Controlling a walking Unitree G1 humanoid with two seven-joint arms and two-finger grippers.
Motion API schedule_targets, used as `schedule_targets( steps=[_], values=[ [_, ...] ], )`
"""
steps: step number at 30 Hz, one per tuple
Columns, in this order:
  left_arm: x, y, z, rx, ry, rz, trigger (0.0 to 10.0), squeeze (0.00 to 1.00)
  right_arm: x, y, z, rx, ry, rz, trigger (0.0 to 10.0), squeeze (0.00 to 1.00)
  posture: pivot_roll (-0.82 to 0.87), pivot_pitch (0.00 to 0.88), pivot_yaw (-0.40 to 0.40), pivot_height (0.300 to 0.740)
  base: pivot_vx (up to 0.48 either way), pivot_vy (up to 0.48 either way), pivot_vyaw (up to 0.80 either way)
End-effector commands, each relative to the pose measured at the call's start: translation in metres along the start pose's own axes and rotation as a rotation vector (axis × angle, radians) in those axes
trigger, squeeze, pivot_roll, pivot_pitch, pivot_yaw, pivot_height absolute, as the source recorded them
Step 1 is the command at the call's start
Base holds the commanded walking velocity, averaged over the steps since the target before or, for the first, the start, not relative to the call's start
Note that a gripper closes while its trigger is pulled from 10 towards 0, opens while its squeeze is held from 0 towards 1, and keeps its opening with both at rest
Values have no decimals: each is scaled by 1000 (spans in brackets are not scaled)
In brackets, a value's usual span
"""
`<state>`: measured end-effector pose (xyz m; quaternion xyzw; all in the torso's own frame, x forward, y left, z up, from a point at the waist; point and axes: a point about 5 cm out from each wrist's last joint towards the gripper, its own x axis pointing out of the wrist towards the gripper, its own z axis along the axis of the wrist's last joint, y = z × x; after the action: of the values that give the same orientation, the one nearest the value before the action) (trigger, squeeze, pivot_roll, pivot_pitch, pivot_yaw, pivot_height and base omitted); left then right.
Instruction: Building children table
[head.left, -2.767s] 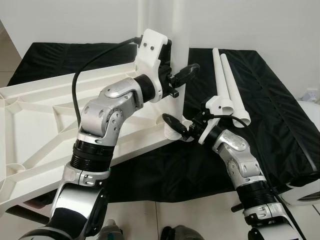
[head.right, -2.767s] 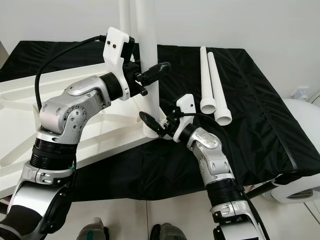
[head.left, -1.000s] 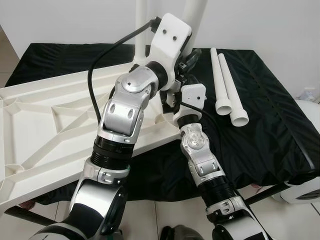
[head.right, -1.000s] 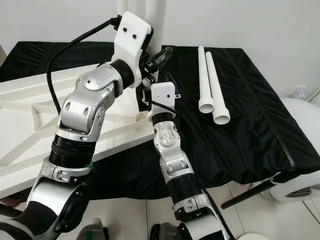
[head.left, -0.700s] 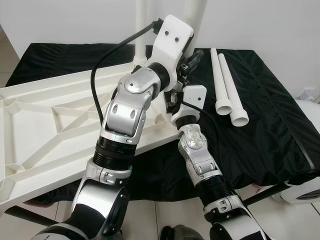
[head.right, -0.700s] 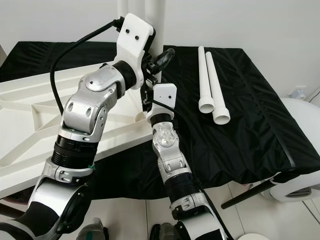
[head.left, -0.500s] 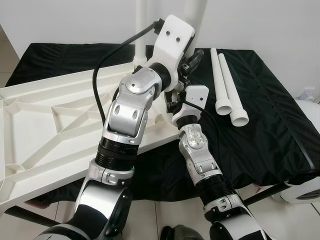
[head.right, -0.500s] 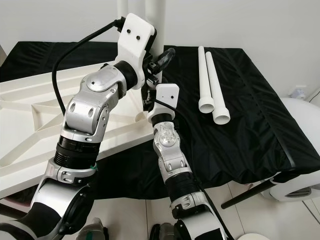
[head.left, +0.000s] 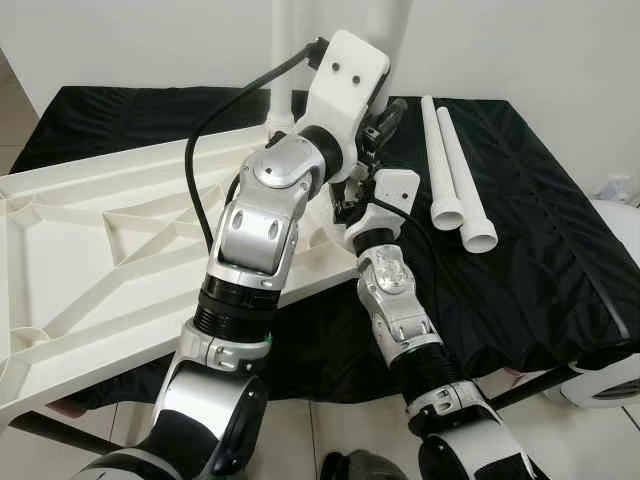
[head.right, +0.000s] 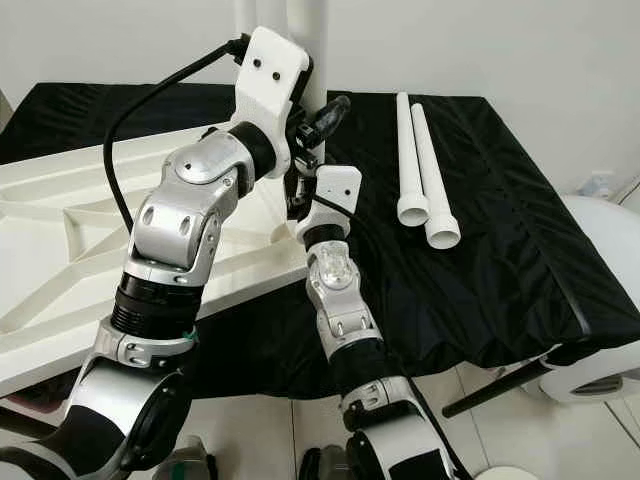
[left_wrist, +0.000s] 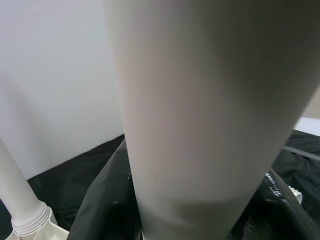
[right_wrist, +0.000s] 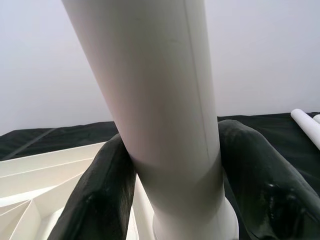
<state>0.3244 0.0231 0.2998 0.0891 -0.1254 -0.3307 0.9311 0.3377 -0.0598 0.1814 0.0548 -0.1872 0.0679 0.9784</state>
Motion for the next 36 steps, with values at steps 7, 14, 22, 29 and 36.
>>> schedule_targets(
  steps=[7,14,22,29,36],
  values=[
    [-5,20,10,22,-32,285,10000,0,-1,-20,-11,34,51,-115,10000,0,80,0,-77,740,0,0,0],
    [-5,20,11,16,-33,284,10000,0,-1,-23,-11,55,44,-126,941,0,77,0,-73,740,0,0,0],
    [-5,20,11,15,-34,285,10000,0,0,-24,-10,61,35,-134,0,0,77,0,-73,740,0,0,0],
    [-4,16,9,-44,-50,236,10000,1000,4,-29,-7,67,31,-154,10000,0,76,0,-71,740,0,0,0],
    [-7,10,4,-32,-45,181,10000,1000,7,-35,-5,82,25,-193,10000,0,72,0,-65,740,0,0,0]
  ],
)
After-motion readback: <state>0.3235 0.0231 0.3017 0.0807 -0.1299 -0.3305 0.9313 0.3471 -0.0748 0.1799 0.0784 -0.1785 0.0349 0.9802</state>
